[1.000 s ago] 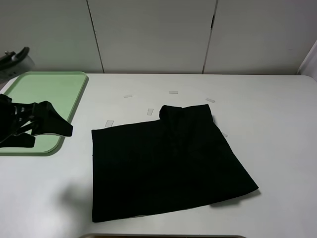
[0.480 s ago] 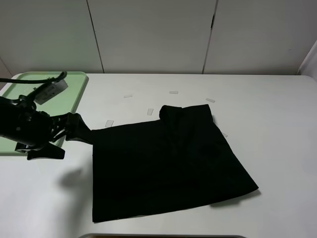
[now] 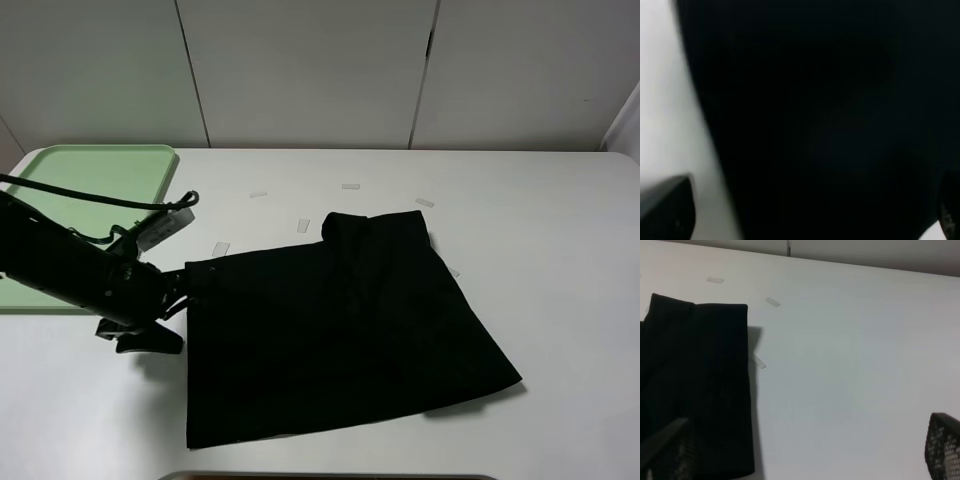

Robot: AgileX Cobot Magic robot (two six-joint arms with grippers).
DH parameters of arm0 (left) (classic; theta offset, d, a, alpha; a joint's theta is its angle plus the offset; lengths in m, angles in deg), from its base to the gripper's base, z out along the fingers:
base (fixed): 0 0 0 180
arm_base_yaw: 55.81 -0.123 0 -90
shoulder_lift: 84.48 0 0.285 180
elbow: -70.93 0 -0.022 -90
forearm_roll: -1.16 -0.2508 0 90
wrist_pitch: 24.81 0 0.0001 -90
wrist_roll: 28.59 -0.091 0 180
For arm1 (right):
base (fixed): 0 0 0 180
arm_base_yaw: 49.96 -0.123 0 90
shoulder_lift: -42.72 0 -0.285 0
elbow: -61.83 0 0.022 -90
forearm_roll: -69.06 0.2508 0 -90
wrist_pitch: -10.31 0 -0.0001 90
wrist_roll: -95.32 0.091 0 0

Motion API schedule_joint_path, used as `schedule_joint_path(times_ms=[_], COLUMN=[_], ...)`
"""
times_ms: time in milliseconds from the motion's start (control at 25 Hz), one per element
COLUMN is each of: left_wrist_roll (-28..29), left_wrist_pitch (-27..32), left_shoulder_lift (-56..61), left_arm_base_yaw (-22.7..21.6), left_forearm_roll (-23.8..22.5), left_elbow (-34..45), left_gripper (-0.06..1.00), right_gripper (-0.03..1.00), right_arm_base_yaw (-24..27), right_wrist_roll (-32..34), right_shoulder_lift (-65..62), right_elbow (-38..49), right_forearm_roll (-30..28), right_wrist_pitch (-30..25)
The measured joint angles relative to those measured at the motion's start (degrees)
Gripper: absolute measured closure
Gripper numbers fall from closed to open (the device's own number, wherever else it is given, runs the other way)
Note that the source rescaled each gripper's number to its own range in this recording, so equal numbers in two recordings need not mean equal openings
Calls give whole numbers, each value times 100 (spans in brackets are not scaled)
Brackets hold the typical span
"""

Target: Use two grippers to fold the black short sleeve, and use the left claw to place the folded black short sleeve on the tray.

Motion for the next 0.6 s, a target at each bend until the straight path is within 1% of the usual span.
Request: schedule_joint_path(times_ms=[40,80,160,320,480,520,560,600], left_wrist_roll=[0,-102,-204,-241,-247,-252,-252,-252], left_wrist_pitch=[0,37,67,27,-190,-246,-295,-295], left_shoulder_lift=[0,-64,-207,-339,-397,-411,-417,-417], left_arm_base_yaw=[0,55,179,264,294,294,294,294], left_forearm_roll=[0,135,315,357,308,241,174,174], left_elbow=[0,-37,-97,-153,-153,-153,-153,-153], left_gripper=[-2,0,10,27,54,65,73,73], right_gripper=[-3,-3,-3,-3,-3,-3,-3,-3], right_arm_base_yaw=[-5,-11,-17,-17,-17,-17,-17,-17], right_wrist_roll=[0,0,0,0,0,0,0,0], right_shoulder_lift=[0,0,0,0,0,0,0,0], right_elbow=[0,0,0,0,0,0,0,0], right_forearm_roll=[0,0,0,0,0,0,0,0], right_wrist_pitch=[0,0,0,0,0,0,0,0])
